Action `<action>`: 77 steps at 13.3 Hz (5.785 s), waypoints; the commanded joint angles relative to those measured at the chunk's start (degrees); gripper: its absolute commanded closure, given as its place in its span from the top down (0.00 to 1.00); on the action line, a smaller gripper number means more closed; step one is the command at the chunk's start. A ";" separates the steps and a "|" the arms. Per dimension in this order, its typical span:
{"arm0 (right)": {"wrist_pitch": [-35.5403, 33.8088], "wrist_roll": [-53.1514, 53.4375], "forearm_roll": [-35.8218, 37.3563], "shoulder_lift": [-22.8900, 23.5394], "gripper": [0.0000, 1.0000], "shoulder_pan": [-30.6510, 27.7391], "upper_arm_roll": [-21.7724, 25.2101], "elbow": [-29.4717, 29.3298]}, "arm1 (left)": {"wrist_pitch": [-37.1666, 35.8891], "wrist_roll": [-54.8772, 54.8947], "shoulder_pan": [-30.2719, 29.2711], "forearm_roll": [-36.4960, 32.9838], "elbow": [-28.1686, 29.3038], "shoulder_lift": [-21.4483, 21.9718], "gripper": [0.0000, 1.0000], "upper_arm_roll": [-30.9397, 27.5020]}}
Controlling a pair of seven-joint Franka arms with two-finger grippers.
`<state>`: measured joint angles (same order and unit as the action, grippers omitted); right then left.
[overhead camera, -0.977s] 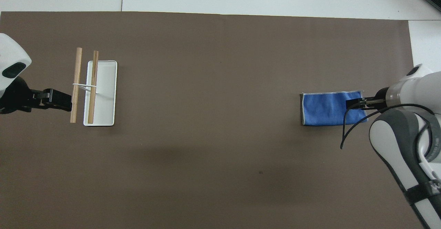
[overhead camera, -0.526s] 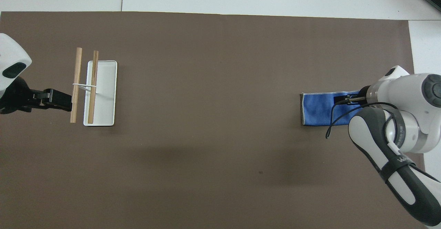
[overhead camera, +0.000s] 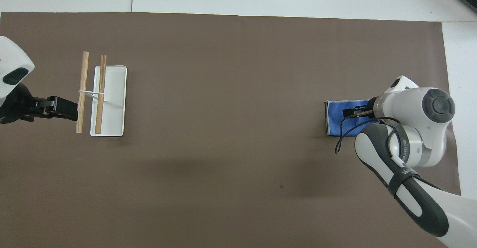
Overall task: Right arm passes towel to left arm to hang
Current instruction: 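Reach the right gripper down onto the blue towel and grasp it, then lift the towel with the right gripper while the left gripper approaches, then grasp the towel with the left gripper and open the right gripper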
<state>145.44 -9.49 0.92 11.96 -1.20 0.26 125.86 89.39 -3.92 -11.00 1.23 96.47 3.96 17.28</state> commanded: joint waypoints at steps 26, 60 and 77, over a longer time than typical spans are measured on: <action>-6.75 25.27 -3.38 -6.60 0.00 11.56 -0.70 -2.71 | 0.52 -0.13 0.36 -0.52 2.15 2.11 1.00 -0.05; -3.32 27.51 -44.52 -15.12 0.00 17.64 -14.68 -7.03 | 66.34 -57.08 28.92 42.45 31.94 2.99 1.00 0.30; -3.85 27.86 -44.52 -16.18 0.00 17.46 -14.59 -6.85 | 63.71 -66.57 30.51 46.06 30.80 3.16 0.59 0.21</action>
<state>140.96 19.57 -41.63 -3.32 16.75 -13.86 118.48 154.41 -70.13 18.62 46.20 127.48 6.67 18.28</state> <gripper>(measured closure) 0.956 0.242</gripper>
